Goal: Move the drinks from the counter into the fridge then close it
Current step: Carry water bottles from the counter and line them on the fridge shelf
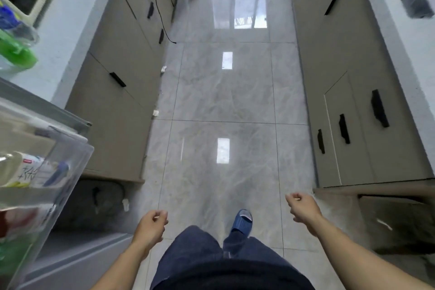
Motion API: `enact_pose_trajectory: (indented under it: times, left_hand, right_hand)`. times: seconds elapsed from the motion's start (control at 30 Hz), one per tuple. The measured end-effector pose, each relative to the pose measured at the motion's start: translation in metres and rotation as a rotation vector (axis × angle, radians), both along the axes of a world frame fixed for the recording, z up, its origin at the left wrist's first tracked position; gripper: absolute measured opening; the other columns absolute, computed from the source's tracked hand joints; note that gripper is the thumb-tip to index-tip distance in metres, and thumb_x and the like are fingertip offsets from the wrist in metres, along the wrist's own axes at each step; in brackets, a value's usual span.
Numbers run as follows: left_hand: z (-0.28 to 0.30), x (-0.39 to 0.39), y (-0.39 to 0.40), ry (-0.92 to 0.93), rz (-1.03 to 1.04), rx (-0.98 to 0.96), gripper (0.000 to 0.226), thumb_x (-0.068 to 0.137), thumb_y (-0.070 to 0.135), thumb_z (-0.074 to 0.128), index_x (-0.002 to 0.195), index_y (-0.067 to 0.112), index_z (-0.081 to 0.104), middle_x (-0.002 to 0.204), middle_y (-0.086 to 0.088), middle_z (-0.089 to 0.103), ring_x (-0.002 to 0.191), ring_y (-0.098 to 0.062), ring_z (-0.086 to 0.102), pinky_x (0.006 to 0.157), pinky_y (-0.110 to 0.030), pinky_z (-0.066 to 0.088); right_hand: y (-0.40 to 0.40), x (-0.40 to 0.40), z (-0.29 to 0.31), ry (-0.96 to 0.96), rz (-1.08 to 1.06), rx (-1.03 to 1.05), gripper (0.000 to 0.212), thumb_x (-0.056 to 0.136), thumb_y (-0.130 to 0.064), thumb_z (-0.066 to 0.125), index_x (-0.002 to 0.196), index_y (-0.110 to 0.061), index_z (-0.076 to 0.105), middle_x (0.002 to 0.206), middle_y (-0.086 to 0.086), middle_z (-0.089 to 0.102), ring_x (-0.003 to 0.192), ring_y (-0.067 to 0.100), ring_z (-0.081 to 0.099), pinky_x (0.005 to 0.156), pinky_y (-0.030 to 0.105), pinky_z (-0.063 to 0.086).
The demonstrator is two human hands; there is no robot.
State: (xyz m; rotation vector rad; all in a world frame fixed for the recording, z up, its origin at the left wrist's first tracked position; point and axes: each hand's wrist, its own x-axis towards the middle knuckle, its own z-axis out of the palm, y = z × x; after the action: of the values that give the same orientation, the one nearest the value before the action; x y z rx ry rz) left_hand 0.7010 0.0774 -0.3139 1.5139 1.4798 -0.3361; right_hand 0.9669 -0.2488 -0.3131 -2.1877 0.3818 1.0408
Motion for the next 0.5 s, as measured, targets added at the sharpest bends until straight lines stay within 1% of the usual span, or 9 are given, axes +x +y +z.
enact_pose_trajectory:
  times: [0.1, 0.27, 0.37, 0.5]
  left_hand:
    - [-0.004, 0.013, 0.004, 0.025, 0.081, -0.001, 0.020, 0.096, 0.031, 0.054, 0.088, 0.015, 0.063, 0.090, -0.009, 0.072, 0.069, -0.024, 0.059, 0.061, -0.031, 0.050]
    - [-0.015, 0.029, 0.016, 0.061, 0.220, -0.028, 0.019, 0.098, 0.029, 0.054, 0.089, 0.014, 0.062, 0.091, -0.011, 0.071, 0.072, -0.026, 0.058, 0.066, -0.032, 0.049]
    - [-0.029, 0.043, 0.029, 0.075, 0.294, -0.040, 0.019, 0.097, 0.025, 0.056, 0.084, 0.012, 0.061, 0.087, -0.014, 0.069, 0.070, -0.026, 0.056, 0.067, -0.032, 0.049]
    - [-0.045, 0.071, 0.058, 0.096, 0.385, -0.056, 0.020, 0.094, 0.024, 0.061, 0.086, 0.006, 0.066, 0.085, -0.017, 0.071, 0.067, -0.029, 0.060, 0.065, -0.034, 0.052]
  right_hand:
    - [0.041, 0.053, 0.007, -0.025, 0.059, 0.048, 0.023, 0.096, -0.028, 0.057, 0.082, -0.011, 0.062, 0.075, 0.006, 0.058, 0.064, 0.021, 0.052, 0.060, 0.031, 0.047]
    - [0.107, 0.121, 0.013, -0.050, 0.165, 0.094, 0.019, 0.095, -0.029, 0.058, 0.090, -0.011, 0.064, 0.076, 0.004, 0.058, 0.063, 0.020, 0.052, 0.057, 0.030, 0.046]
    - [0.146, 0.159, 0.009, -0.059, 0.227, 0.095, 0.020, 0.094, -0.030, 0.058, 0.085, -0.013, 0.060, 0.070, 0.002, 0.053, 0.060, 0.019, 0.048, 0.056, 0.029, 0.045]
    - [0.190, 0.201, 0.003, -0.060, 0.286, 0.066, 0.020, 0.093, -0.031, 0.058, 0.084, -0.013, 0.061, 0.067, 0.002, 0.052, 0.058, 0.019, 0.047, 0.053, 0.028, 0.043]
